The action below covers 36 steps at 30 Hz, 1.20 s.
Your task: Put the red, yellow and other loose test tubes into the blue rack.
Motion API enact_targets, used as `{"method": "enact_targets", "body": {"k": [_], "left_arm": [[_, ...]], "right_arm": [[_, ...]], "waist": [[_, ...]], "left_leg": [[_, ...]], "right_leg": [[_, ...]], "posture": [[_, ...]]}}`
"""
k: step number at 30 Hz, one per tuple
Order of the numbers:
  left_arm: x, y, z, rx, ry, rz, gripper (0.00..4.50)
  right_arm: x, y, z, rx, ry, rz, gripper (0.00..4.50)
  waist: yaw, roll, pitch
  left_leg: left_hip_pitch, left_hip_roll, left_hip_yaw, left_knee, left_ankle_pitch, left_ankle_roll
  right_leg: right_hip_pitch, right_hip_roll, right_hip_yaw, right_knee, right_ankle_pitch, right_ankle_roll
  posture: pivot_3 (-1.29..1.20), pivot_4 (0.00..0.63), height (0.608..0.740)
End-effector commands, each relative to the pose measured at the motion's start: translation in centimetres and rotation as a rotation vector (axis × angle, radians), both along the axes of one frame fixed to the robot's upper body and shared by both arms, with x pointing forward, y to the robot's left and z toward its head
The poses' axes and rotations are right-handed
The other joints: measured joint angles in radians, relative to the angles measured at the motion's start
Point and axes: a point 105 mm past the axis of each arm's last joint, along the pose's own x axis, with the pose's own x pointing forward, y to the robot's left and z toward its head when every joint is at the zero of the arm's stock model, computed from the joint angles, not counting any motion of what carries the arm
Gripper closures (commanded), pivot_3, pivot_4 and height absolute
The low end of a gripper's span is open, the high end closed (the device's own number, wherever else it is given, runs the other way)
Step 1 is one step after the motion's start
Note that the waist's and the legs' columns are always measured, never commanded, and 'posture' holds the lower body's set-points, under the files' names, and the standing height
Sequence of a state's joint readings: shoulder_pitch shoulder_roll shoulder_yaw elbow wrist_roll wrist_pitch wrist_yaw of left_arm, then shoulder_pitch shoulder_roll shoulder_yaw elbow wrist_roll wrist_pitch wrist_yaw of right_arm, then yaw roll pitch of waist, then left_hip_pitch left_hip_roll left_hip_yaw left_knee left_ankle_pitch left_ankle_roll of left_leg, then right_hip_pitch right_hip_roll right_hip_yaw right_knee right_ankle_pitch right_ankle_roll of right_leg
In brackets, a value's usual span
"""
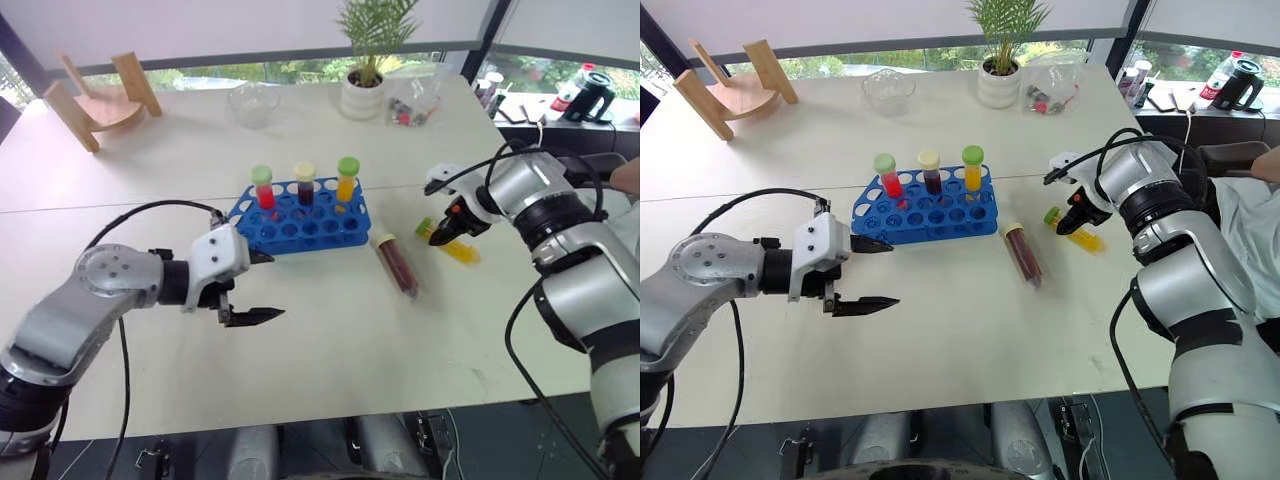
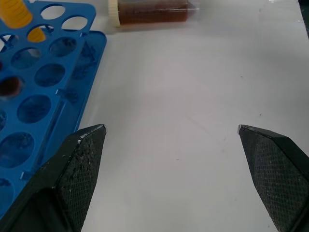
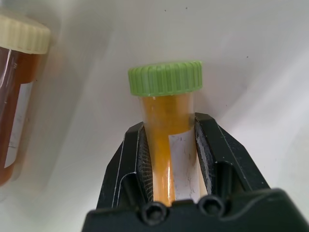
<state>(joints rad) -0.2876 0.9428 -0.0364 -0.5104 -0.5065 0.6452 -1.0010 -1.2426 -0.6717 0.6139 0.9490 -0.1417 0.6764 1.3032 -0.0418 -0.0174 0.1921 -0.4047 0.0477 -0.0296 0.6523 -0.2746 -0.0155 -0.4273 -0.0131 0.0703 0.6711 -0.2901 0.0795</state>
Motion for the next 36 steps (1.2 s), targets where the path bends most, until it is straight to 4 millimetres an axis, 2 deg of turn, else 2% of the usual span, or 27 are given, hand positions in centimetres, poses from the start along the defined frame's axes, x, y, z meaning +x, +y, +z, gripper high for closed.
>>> {"method": "enact_targets", "body": {"k": [1, 3, 4, 5, 6, 9, 12, 13, 17, 25, 36], "left_arm": [[0.0, 1.5, 0.9, -0.019, -0.008, 0.046, 0.00], [0.0, 2.4, 1.1, -0.065, 0.027, 0.082, 0.00], [0.1, 3.1, 0.8, -0.052, 0.051, 0.104, 0.00], [0.1, 3.6, 0.4, -0.039, 0.068, 0.120, 0.00], [0.4, 4.1, 0.2, -0.037, 0.076, 0.144, 0.00], [1.5, 4.7, 0.7, -0.087, 0.083, 0.176, 0.00], [2.1, 4.3, 0.7, -0.081, 0.078, 0.166, 0.00], [2.1, 4.2, 0.7, -0.084, 0.080, 0.159, 0.00], [2.4, 4.0, 0.9, -0.069, 0.078, 0.138, 0.00], [2.8, 3.9, 1.2, -0.056, 0.068, 0.132, 0.00], [2.6, 3.9, 0.9, -0.054, 0.067, 0.150, 0.00]], "right_arm": [[1.0, 2.5, 3.6, 0.232, -0.184, 0.090, 3.65], [0.8, 5.6, 8.3, 0.482, -0.400, 0.209, 3.65], [-0.2, 7.4, 11.3, 0.629, -0.595, 0.300, 3.65], [-1.4, 8.1, 13.4, 0.727, -0.739, 0.343, 3.65], [-2.6, 8.6, 14.2, 0.767, -0.873, 0.352, 3.65], [-5.3, 10.3, 13.1, 0.905, -1.081, 0.189, 3.65], [-5.7, 11.6, 11.3, 0.982, -1.108, 0.036, 3.65], [-5.8, 12.0, 10.8, 0.982, -1.112, 0.016, 3.65], [-4.8, 13.2, 8.6, 0.988, -1.094, -0.084, 3.65], [-3.7, 14.0, 5.5, 0.987, -1.029, -0.138, 3.65], [-2.4, 14.6, 4.5, 0.989, -1.016, -0.125, 3.65]], "waist": [[-0.004, 0.001, 0.000], [-0.010, 0.002, 0.001], [-0.013, 0.003, 0.002], [-0.018, 0.003, 0.002], [-0.018, 0.003, 0.002], [-0.004, 0.001, 0.000], [0.001, 0.002, 0.000], [0.000, 0.002, 0.000], [-0.003, 0.002, 0.000], [-0.003, 0.002, 0.000], [-0.003, 0.002, 0.000]], "left_leg": [[0.000, 0.000, 0.000, 0.000, 0.000, 0.000], [0.000, 0.000, 0.000, -0.001, 0.000, 0.000], [0.000, 0.001, 0.000, -0.002, 0.000, 0.000], [0.000, 0.001, -0.001, -0.003, 0.000, 0.000], [0.000, 0.002, -0.002, -0.004, 0.000, 0.000], [-0.001, 0.002, -0.005, -0.005, 0.002, -0.003], [-0.002, 0.001, -0.005, -0.004, 0.003, -0.005], [-0.002, -0.001, -0.004, -0.004, 0.006, -0.010], [-0.001, -0.005, -0.003, -0.004, 0.013, -0.023], [0.003, -0.002, -0.004, -0.005, 0.013, -0.023], [0.002, -0.002, -0.004, -0.005, 0.013, -0.022]], "right_leg": [[0.000, 0.000, 0.000, 0.000, 0.000, 0.000], [-0.001, 0.000, 0.001, 0.000, 0.001, 0.000], [-0.002, 0.001, 0.001, 0.001, 0.001, 0.000], [-0.002, 0.001, 0.001, 0.002, 0.001, 0.000], [-0.003, 0.003, 0.000, 0.003, 0.001, -0.001], [-0.005, 0.003, -0.002, 0.008, -0.002, -0.005], [-0.006, 0.000, -0.003, 0.010, -0.002, -0.005], [-0.006, -0.001, -0.002, 0.011, -0.001, -0.003], [-0.005, -0.003, 0.001, 0.011, 0.003, 0.003], [-0.002, 0.000, 0.000, 0.011, 0.004, 0.002], [-0.003, 0.000, 0.000, 0.011, 0.004, 0.002]], "posture": [[0.00, 0.150, 0.740], [0.00, 0.150, 0.740], [0.00, 0.150, 0.740], [0.00, 0.150, 0.740], [0.00, 0.150, 0.740], [0.00, 0.150, 0.740], [0.00, 0.150, 0.740], [0.00, 0.150, 0.740], [0.00, 0.150, 0.740], [0.00, 0.150, 0.740], [0.00, 0.150, 0.740]]}}
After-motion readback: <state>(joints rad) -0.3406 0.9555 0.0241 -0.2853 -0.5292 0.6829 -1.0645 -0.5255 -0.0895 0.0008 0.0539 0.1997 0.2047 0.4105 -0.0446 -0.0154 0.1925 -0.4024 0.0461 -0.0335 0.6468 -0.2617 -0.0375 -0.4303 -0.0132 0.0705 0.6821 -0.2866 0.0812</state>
